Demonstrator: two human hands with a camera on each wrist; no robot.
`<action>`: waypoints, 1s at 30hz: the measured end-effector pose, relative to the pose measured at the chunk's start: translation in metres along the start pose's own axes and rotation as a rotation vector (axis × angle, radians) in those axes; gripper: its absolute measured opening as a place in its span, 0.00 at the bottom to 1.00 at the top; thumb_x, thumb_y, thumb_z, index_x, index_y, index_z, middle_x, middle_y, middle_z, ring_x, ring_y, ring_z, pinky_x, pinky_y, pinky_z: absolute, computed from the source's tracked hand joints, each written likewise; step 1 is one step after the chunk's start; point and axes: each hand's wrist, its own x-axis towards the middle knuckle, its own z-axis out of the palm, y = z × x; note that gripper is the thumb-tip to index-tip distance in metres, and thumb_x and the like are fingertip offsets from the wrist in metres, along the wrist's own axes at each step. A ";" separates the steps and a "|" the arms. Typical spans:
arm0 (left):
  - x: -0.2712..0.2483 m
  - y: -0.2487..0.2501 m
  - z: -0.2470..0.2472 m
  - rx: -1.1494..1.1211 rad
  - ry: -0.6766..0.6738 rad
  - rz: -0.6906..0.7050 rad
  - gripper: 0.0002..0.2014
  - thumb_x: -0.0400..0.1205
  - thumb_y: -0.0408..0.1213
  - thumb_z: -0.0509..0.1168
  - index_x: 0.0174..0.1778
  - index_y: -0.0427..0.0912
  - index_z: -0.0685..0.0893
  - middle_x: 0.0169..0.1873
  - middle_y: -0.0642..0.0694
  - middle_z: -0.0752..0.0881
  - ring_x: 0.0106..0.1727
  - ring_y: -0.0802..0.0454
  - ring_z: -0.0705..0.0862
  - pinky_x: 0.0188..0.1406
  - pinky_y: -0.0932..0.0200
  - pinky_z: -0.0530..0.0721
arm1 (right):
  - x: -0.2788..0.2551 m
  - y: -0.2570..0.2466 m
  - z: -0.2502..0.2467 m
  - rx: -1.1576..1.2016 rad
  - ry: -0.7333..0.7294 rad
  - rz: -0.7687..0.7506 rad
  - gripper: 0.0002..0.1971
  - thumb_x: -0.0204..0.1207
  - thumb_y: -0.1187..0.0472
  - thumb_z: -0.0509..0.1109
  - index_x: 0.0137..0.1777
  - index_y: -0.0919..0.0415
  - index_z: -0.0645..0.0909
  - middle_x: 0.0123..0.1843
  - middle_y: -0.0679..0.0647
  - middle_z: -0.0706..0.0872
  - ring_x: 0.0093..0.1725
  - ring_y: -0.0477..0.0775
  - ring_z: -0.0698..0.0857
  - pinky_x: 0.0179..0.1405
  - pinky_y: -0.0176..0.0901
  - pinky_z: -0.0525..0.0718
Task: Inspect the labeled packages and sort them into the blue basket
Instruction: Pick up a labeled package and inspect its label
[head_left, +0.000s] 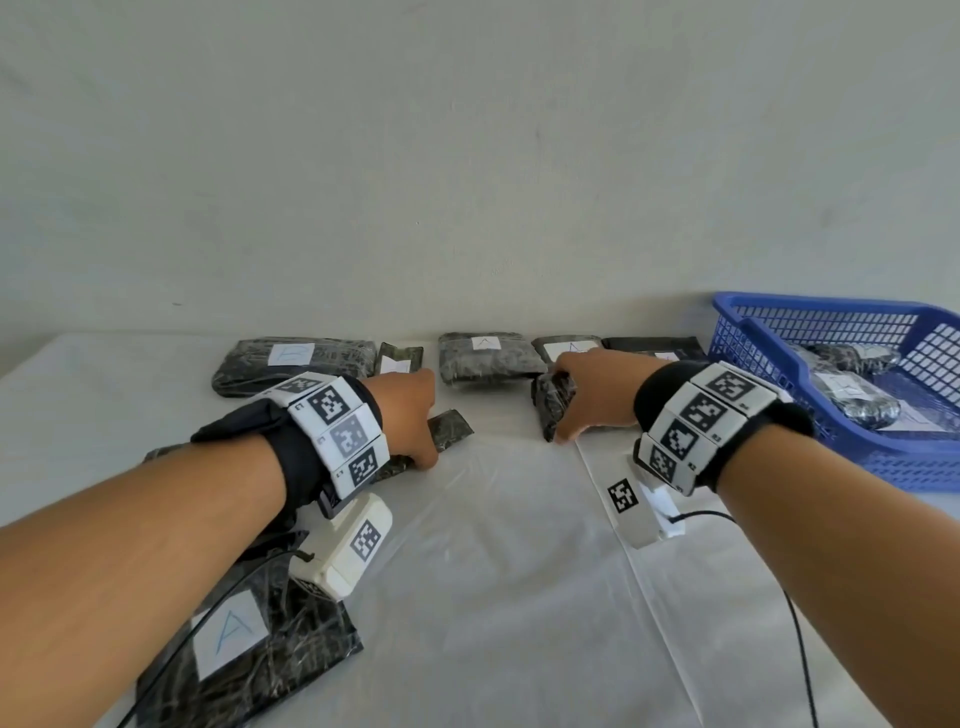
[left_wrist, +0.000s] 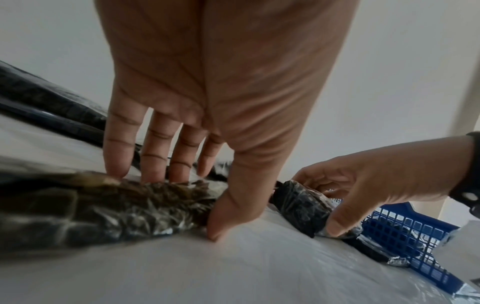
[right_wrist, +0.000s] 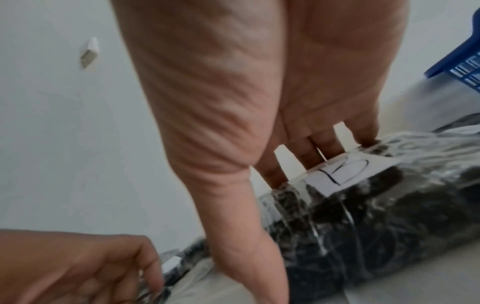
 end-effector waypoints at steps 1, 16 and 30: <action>0.000 0.001 0.000 -0.001 0.008 -0.007 0.35 0.78 0.39 0.78 0.76 0.36 0.66 0.43 0.46 0.78 0.45 0.45 0.81 0.32 0.57 0.77 | -0.001 0.000 0.001 -0.008 -0.011 -0.007 0.40 0.76 0.44 0.81 0.84 0.57 0.70 0.77 0.57 0.82 0.72 0.60 0.81 0.65 0.49 0.80; -0.007 -0.005 -0.010 -0.014 0.066 0.099 0.27 0.79 0.44 0.78 0.71 0.42 0.79 0.49 0.49 0.82 0.48 0.50 0.81 0.42 0.56 0.81 | 0.033 -0.050 0.009 0.002 0.056 -0.198 0.32 0.91 0.51 0.61 0.92 0.49 0.57 0.89 0.61 0.63 0.86 0.66 0.69 0.81 0.61 0.73; -0.052 0.019 -0.049 -1.251 0.068 0.361 0.10 0.86 0.31 0.70 0.56 0.27 0.90 0.36 0.38 0.90 0.35 0.46 0.90 0.41 0.49 0.95 | -0.072 -0.003 -0.037 1.093 0.452 -0.485 0.16 0.85 0.69 0.71 0.66 0.50 0.89 0.60 0.51 0.94 0.64 0.59 0.90 0.69 0.52 0.88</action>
